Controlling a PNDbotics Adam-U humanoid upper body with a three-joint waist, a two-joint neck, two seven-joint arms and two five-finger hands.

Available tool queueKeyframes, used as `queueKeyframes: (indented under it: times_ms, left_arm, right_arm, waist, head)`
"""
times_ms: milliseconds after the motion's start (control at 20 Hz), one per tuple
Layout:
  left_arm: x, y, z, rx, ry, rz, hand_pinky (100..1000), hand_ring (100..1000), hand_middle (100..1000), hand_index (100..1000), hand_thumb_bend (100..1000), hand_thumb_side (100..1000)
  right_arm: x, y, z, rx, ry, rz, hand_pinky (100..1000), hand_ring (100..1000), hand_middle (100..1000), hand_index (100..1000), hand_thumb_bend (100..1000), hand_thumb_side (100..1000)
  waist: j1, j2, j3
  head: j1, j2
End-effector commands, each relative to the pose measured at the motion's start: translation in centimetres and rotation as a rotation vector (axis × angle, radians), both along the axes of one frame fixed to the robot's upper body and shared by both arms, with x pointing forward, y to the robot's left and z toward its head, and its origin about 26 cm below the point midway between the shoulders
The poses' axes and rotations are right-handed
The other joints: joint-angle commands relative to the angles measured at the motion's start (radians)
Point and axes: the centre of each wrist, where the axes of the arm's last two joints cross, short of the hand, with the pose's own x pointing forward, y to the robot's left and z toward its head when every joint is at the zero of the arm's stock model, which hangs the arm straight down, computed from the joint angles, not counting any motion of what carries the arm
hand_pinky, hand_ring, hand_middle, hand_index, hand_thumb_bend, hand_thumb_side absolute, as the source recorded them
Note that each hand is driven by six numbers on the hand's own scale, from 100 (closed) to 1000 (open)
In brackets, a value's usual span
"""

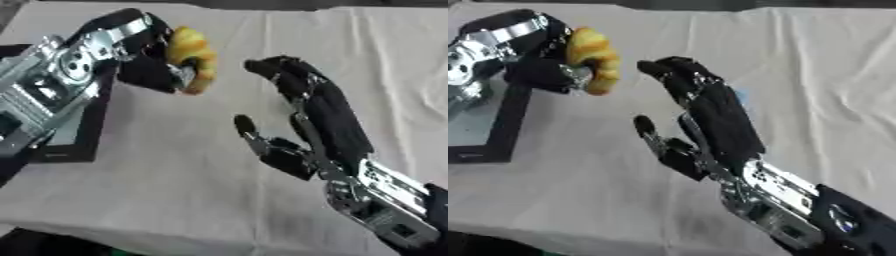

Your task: Pick up the objects with one hand, pass them to the other hand, and then place them into the box on the other side of the table.

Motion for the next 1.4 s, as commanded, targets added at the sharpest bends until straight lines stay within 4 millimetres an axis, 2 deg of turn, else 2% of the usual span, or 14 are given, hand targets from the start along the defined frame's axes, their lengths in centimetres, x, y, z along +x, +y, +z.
queueKeyframes:
  times_ms: [50, 300, 650, 1050, 1400]
  left_arm:
    - [0.0, 2.4, 1.7, -0.029, -0.072, 0.09, 680, 517, 297, 345, 100, 245]
    - [1.1, 5.6, 1.3, -0.043, -0.08, 0.233, 679, 521, 302, 350, 100, 245]
    - [3.0, 8.5, 0.3, -0.076, -0.075, 0.389, 677, 524, 313, 367, 100, 245]
    - [4.7, 10.9, -1.1, -0.097, -0.073, 0.537, 678, 533, 330, 388, 100, 245]
    - [5.4, 12.4, -1.9, -0.111, -0.084, 0.628, 675, 533, 334, 393, 100, 245]
  right_arm:
    - [-0.1, -0.4, 0.9, 0.032, -0.018, 0.007, 499, 765, 682, 812, 222, 100]
    - [0.0, -0.7, 0.9, 0.05, -0.009, 0.015, 503, 765, 684, 810, 124, 100]
    - [0.4, -1.2, 1.3, 0.106, -0.012, -0.019, 475, 741, 627, 754, 197, 100]
    - [0.5, -1.1, 1.9, 0.181, -0.059, -0.002, 471, 724, 609, 739, 201, 100]
    - [0.5, -0.8, 2.1, 0.213, -0.094, 0.043, 473, 718, 607, 734, 215, 100]
  waist:
    - [0.001, -0.019, -0.001]
    - [0.0, -0.018, -0.003]
    - [-0.012, -0.01, -0.006]
    - [-0.027, 0.015, -0.019]
    - [-0.033, 0.032, -0.024]
  head:
    - [0.023, -0.01]
    - [0.065, -0.017]
    - [0.105, -0.041]
    - [0.106, -0.085]
    - [0.112, -0.092]
